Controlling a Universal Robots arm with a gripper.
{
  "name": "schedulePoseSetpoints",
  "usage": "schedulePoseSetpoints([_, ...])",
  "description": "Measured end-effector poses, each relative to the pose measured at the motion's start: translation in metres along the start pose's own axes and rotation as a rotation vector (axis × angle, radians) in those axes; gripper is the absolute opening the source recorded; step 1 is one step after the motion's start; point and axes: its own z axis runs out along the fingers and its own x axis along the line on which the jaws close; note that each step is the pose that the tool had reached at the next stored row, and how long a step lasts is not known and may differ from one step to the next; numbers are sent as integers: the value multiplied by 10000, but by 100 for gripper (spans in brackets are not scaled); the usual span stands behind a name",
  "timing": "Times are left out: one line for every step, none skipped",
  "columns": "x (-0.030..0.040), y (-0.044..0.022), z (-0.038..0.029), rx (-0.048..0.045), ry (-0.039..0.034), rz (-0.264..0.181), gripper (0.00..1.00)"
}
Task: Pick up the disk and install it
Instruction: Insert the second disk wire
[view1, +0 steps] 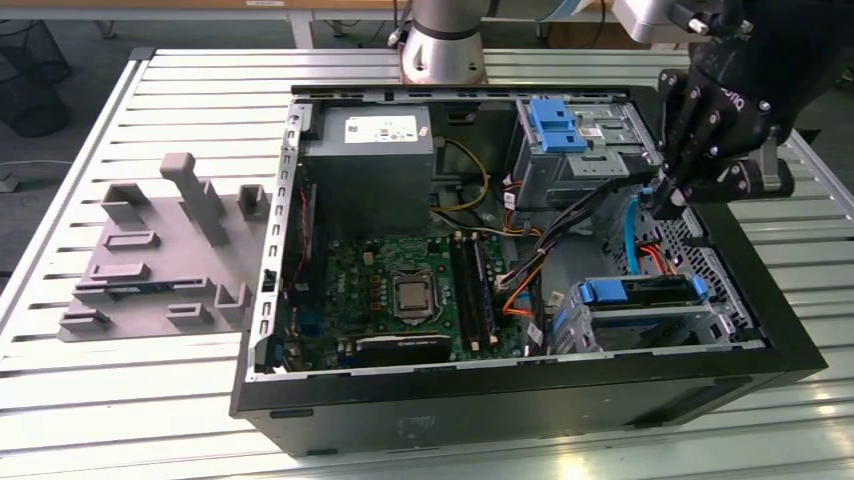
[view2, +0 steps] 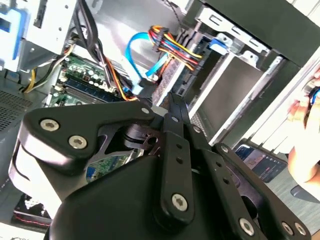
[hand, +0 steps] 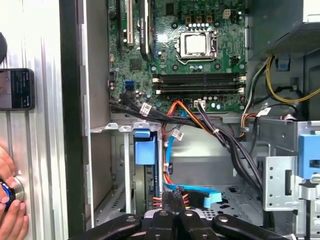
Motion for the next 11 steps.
schedulePoseSetpoints([-24,4,-1,2,0,3,11])
schedulePoseSetpoints([-49,7,-3,3,0,7,11])
schedulePoseSetpoints([-74,10,-4,4,0,10,11])
schedulePoseSetpoints([-101,13,-5,5,0,12,11])
schedulePoseSetpoints([-129,15,-6,8,-1,15,11])
schedulePoseSetpoints([-154,16,-9,12,0,19,11])
schedulePoseSetpoints([-173,17,-10,17,3,25,11])
schedulePoseSetpoints([-187,19,-11,22,8,35,11])
schedulePoseSetpoints([-202,21,-12,28,12,47,11])
schedulePoseSetpoints([-213,24,-12,35,13,59,11])
schedulePoseSetpoints([-216,25,-12,38,15,61,11])
